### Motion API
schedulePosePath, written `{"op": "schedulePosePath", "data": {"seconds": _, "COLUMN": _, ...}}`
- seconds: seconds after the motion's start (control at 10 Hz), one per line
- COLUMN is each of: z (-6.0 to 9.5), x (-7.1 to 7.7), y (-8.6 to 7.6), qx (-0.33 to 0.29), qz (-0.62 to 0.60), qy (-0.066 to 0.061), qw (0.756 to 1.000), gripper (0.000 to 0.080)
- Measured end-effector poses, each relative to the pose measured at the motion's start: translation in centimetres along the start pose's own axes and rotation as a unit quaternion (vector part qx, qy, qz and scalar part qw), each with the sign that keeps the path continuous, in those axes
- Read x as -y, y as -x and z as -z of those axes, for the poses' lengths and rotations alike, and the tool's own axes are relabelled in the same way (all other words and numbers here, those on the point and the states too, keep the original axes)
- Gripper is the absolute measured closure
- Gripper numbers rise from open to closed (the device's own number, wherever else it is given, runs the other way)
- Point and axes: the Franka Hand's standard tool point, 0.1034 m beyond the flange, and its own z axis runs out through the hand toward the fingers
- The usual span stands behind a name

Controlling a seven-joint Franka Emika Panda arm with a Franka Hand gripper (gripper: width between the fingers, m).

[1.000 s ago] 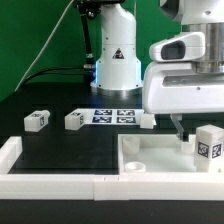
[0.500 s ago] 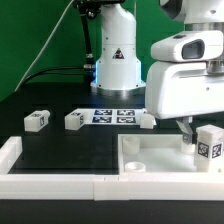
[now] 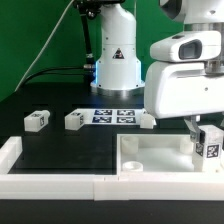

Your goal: Assemble one leg

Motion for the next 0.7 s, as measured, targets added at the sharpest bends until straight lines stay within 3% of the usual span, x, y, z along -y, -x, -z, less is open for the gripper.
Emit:
{"op": "schedulePosePath", "data": {"seconds": 0.3, "z": -0.03, "x": 0.20, "y": 0.05, "qx": 0.001, "qz": -0.216, "qy": 0.000, "qw": 0.976, "gripper": 0.0509}}
{"op": "schedulePosePath", "data": {"seconds": 0.7, "z": -0.05, "x": 0.00, "y": 0.17, "qx": -0.002, "qz": -0.451, "qy": 0.010, "qw": 0.892, "gripper": 0.0509}}
